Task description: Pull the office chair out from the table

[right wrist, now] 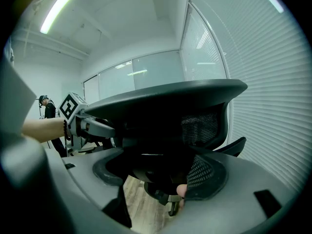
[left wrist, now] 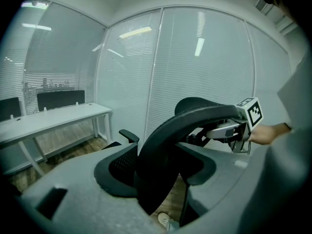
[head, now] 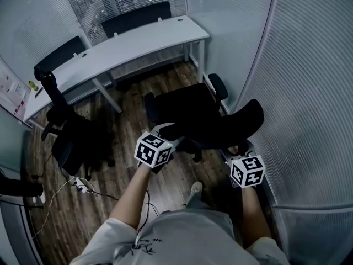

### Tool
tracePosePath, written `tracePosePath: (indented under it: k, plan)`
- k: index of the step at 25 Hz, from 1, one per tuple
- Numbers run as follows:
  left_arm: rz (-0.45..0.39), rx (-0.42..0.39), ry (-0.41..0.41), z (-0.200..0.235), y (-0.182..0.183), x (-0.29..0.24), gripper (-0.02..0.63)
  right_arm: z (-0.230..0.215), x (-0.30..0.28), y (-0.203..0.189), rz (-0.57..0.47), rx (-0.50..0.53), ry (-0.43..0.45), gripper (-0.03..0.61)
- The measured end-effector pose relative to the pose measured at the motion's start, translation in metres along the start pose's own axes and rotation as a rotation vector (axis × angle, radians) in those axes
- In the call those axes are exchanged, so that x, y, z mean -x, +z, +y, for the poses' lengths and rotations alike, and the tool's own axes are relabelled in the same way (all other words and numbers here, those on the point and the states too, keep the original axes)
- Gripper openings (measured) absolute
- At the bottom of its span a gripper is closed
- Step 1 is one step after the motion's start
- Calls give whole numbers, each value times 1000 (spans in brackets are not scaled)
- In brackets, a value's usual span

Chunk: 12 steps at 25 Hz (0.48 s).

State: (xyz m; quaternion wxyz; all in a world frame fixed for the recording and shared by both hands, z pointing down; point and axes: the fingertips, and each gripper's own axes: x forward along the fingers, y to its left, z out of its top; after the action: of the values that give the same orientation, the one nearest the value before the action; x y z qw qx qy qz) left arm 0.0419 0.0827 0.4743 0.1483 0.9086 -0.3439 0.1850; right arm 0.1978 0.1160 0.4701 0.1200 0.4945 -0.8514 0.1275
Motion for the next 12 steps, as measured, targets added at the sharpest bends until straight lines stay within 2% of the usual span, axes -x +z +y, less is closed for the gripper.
tracePosePath:
  k: [12]
  plan:
    - [-5, -16, -9, -41, -22, 22, 239, 19, 44, -23, 1, -1, -14, 285]
